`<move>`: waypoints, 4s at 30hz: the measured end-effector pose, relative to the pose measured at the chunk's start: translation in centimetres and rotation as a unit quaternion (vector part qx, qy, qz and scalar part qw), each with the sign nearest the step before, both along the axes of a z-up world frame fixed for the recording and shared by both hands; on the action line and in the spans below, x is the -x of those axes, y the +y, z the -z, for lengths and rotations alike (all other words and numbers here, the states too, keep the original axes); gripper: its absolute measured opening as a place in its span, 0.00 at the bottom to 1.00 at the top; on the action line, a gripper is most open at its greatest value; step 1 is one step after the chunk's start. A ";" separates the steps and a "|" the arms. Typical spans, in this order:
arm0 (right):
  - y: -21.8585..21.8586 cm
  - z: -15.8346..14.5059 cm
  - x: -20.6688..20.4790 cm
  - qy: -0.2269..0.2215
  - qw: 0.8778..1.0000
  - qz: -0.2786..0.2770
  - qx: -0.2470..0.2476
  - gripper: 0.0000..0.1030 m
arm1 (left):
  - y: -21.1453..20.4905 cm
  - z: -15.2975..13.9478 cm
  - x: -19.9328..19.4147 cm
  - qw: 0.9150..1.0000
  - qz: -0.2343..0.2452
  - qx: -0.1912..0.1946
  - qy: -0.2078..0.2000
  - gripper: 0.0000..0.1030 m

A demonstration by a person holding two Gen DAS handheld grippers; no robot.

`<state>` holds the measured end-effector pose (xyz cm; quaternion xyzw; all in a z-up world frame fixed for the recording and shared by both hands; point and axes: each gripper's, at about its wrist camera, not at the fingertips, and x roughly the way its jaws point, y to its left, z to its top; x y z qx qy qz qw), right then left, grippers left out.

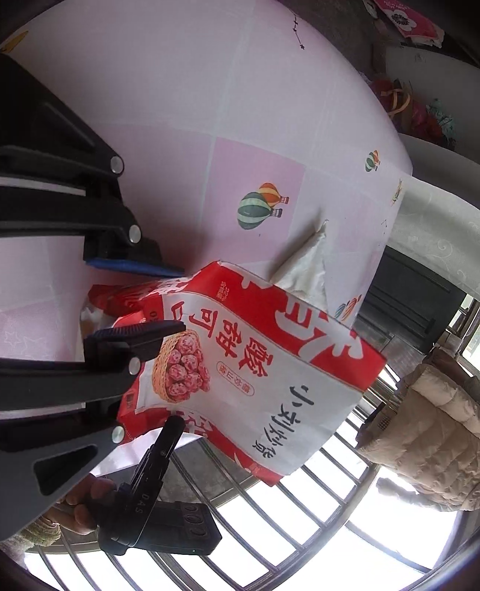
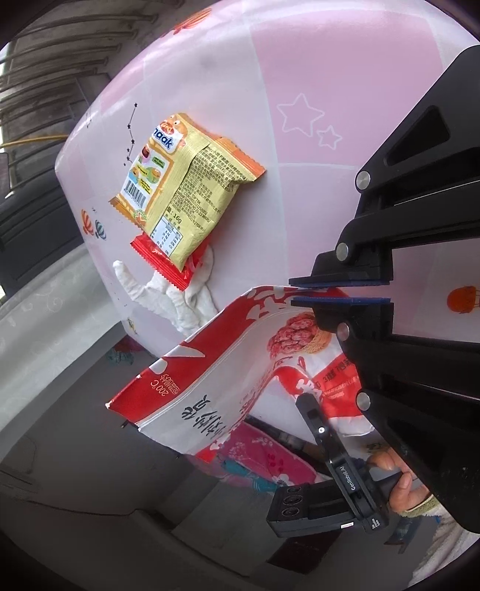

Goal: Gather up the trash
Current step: 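Grasp the red-and-white snack bag with the right tool while the left tool grasps the yellow packet, then carry snack bag and yellow packet to the wastebasket and release both inside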

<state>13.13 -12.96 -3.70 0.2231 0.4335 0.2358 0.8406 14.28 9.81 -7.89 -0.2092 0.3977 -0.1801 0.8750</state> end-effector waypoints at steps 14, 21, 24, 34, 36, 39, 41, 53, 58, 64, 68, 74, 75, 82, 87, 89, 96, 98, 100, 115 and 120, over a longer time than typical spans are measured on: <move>-10.8 -1.7 6.3 -0.043 0.989 0.113 -0.082 0.00 | -2.5 -3.8 -0.7 0.998 0.048 0.009 -0.033 0.22; -15.6 -1.9 8.4 -0.071 0.975 0.171 -0.122 0.00 | -6.0 -3.7 -3.3 0.997 0.079 -0.004 -0.020 0.22; -16.5 -1.4 8.7 -0.079 0.969 0.186 -0.139 0.00 | -7.6 -3.3 -4.6 0.996 0.093 -0.011 -0.012 0.22; -18.6 0.2 8.0 -0.076 0.966 0.202 -0.142 0.00 | -14.5 -3.8 -10.1 0.990 0.132 -0.043 -0.008 0.42; -18.8 0.4 7.9 -0.075 0.966 0.203 -0.142 0.00 | -16.3 -3.4 -11.7 0.987 0.138 -0.078 -0.001 0.42; -19.0 0.7 7.8 -0.074 0.966 0.204 -0.141 0.00 | -18.5 -2.4 -13.7 0.982 0.142 -0.128 0.002 0.42; -19.2 0.9 7.7 -0.073 0.966 0.205 -0.142 0.00 | -19.5 -1.6 -14.6 0.977 0.142 -0.158 0.010 0.42; -20.1 2.0 7.6 -0.061 0.962 0.218 -0.153 0.00 | -21.2 0.1 -14.8 0.963 0.146 -0.226 0.017 0.20; -20.3 1.6 8.1 -0.068 0.959 0.225 -0.160 0.00 | -21.3 -0.7 -14.1 0.962 0.149 -0.227 0.000 0.12; -21.2 0.6 9.9 -0.089 0.953 0.237 -0.166 0.00 | -20.9 -4.2 -12.3 0.966 0.148 -0.208 -0.033 0.09; -22.4 -0.1 12.0 -0.103 0.945 0.257 -0.171 0.00 | -21.2 -7.1 -10.2 0.966 0.157 -0.193 -0.065 0.09; -25.7 -0.1 17.3 -0.111 0.920 0.339 -0.161 0.00 | -25.1 -11.2 -6.3 0.958 0.218 -0.152 -0.102 0.09; -26.4 0.1 18.3 -0.108 0.914 0.358 -0.155 0.00 | -26.2 -11.5 -5.8 0.956 0.234 -0.147 -0.103 0.09; -29.6 2.7 23.5 -0.028 0.861 0.502 -0.073 0.00 | -37.7 -9.5 -2.6 0.922 0.348 -0.155 -0.067 0.09; -31.8 6.4 25.8 0.073 0.803 0.589 -0.047 0.00 | -47.1 -4.6 -0.6 0.891 0.416 -0.183 -0.014 0.09; -32.5 7.6 26.6 0.109 0.781 0.614 -0.031 0.00 | -50.6 -2.3 0.0 0.878 0.433 -0.203 0.006 0.09; -34.7 11.4 26.4 0.181 0.740 0.648 0.002 0.05 | -58.5 3.9 0.8 0.846 0.472 -0.243 0.047 0.10; -35.5 12.9 25.4 0.195 0.736 0.649 -0.002 0.08 | -60.6 5.7 0.7 0.844 0.471 -0.248 0.057 0.12; -36.3 14.8 24.8 0.195 0.738 0.646 -0.030 0.14 | -62.5 7.6 0.6 0.844 0.474 -0.242 0.073 0.20; -36.2 15.8 26.8 0.133 0.725 0.659 -0.150 0.36 | -61.1 6.9 -2.8 0.884 0.417 -0.176 0.119 0.41; -36.3 17.3 26.0 0.142 0.722 0.654 -0.174 0.39 | -57.6 1.6 -3.5 0.902 0.405 -0.129 0.082 0.47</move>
